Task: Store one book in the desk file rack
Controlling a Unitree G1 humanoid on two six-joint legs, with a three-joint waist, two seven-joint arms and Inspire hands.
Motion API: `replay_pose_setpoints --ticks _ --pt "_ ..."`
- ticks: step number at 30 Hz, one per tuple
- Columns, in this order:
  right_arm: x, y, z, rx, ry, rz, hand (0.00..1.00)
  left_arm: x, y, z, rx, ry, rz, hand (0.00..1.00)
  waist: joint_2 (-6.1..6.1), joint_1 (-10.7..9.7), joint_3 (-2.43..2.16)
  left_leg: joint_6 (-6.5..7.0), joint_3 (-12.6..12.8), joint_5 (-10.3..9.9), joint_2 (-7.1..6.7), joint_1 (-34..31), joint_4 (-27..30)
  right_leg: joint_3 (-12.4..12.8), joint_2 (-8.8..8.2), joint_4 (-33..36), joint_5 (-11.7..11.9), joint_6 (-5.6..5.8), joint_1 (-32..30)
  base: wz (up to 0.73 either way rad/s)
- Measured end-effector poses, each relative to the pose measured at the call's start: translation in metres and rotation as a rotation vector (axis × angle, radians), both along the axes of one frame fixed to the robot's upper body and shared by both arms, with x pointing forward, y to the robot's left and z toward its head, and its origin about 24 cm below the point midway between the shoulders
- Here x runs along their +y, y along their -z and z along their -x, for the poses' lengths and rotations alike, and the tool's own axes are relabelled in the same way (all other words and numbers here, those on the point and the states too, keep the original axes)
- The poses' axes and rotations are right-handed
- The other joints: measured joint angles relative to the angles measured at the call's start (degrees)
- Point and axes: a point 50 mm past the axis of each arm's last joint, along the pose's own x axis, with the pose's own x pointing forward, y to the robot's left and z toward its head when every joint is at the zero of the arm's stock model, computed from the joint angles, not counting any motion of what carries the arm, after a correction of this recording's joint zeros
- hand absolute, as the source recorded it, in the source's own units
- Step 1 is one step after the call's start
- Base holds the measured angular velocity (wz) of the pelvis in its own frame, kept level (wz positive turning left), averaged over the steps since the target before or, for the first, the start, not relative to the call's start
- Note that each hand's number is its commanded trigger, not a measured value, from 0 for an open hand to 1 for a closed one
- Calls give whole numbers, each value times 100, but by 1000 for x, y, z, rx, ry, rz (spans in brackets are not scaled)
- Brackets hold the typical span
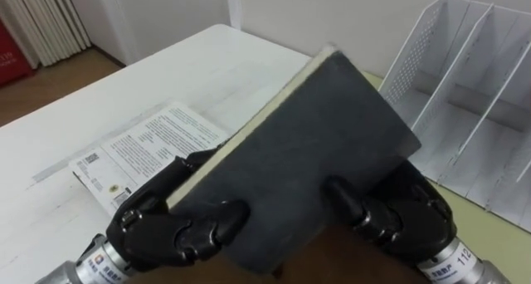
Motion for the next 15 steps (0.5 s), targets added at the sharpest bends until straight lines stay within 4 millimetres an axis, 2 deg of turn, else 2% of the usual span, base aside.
replay_pose_setpoints --ticks 9,15 --pt "2 0 1 -4 -15 -11 100 -2 0 1 -5 20 5 100 7 -7 -4 0 -3 0 6 6 3 1 0 6 1 -2 14 0" --pt "2 0 1 -6 -19 -13 100 -2 0 1 -4 19 5 100 54 -32 22 0 7 0 7 16 3 -2 5 0 1 -2 53 0"
